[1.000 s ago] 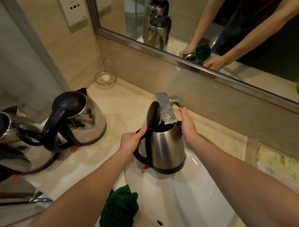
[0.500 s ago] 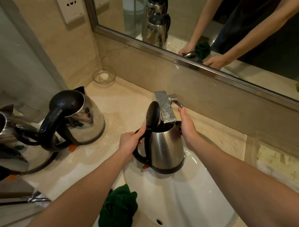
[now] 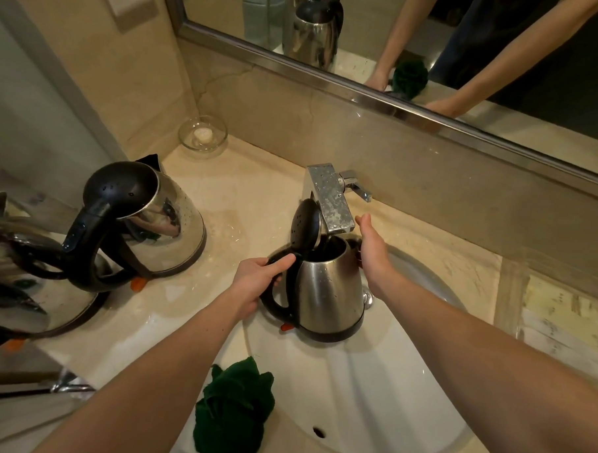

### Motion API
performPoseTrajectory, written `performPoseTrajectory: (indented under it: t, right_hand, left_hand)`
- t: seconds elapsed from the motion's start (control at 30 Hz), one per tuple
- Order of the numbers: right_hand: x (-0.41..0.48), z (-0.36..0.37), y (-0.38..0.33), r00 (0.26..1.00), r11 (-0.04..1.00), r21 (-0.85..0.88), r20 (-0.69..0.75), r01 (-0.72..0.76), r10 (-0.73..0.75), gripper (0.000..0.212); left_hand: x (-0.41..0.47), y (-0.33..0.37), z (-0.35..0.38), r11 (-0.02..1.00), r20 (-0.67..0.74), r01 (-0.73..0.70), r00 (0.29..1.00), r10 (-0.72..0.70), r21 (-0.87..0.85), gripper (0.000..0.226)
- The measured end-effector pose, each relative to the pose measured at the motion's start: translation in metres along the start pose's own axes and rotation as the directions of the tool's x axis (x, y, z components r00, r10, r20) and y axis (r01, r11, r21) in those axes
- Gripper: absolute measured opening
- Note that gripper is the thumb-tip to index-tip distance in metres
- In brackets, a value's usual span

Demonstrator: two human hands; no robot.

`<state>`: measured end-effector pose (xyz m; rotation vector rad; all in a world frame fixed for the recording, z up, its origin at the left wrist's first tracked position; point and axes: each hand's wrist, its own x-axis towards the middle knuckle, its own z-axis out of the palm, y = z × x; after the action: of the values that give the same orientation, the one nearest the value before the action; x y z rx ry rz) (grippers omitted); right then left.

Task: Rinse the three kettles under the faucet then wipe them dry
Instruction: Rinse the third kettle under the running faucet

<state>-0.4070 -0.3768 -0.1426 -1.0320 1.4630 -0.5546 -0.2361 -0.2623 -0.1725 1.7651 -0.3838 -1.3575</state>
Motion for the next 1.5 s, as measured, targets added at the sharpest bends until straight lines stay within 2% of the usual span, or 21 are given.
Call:
performPoseTrajectory:
  t: [0.33, 0.53, 0.6, 0.73, 0.87, 0.97, 1.1, 1.23, 1.5]
  right_hand:
    - [0.009, 0.005, 0.005, 1.000, 1.000, 0.005, 0.005, -0.023, 0.023, 0.060]
    - [0.013, 0.001, 0.010, 0.999, 0.999, -0.001, 0.014, -0.043, 0.043, 0.061]
    - [0.015, -0.001, 0.011, 0.999, 0.999, 0.003, 0.013, -0.037, 0.037, 0.061]
    - [0.017, -0.001, 0.012, 0.999, 0.999, -0.017, 0.012, -0.042, 0.042, 0.063]
    - [0.020, -0.006, 0.014, 1.000, 0.995, -0.100, 0.006, -0.026, 0.027, 0.065]
    - [0.023, -0.015, 0.015, 0.998, 0.976, -0.208, -0.020, 0.059, -0.065, 0.063]
    - [0.028, -0.036, 0.015, 0.958, 0.871, -0.435, -0.057, 0.230, -0.281, 0.053]
    - [0.040, -0.055, 0.014, 0.888, 0.643, -0.700, -0.027, 0.311, -0.459, 0.049]
    - [0.066, -0.074, 0.029, 0.815, 0.365, -0.829, 0.171, 0.423, -0.554, 0.047]
  left_hand:
    - [0.008, -0.005, 0.000, 0.999, 0.005, -0.024, 1.000, 0.024, 0.038, 0.036]
    - [0.010, -0.004, 0.000, 0.972, 0.019, -0.139, 0.990, 0.138, 0.191, 0.037]
    - [0.011, -0.002, 0.000, 0.916, 0.048, -0.211, 0.977, 0.207, 0.342, 0.036]
    - [0.011, -0.001, -0.001, 0.698, 0.151, -0.326, 0.941, 0.302, 0.637, 0.034]
    - [0.010, -0.007, -0.001, 0.581, 0.161, -0.379, 0.906, 0.391, 0.720, 0.037]
    - [0.010, -0.009, -0.001, 0.524, 0.151, -0.387, 0.887, 0.437, 0.759, 0.041]
    - [0.012, -0.007, 0.001, 0.402, 0.171, -0.399, 0.852, 0.494, 0.824, 0.045]
    - [0.015, -0.010, 0.002, 0.396, 0.158, -0.398, 0.841, 0.517, 0.827, 0.045]
    - [0.016, -0.015, 0.004, 0.424, 0.120, -0.401, 0.826, 0.551, 0.812, 0.042]
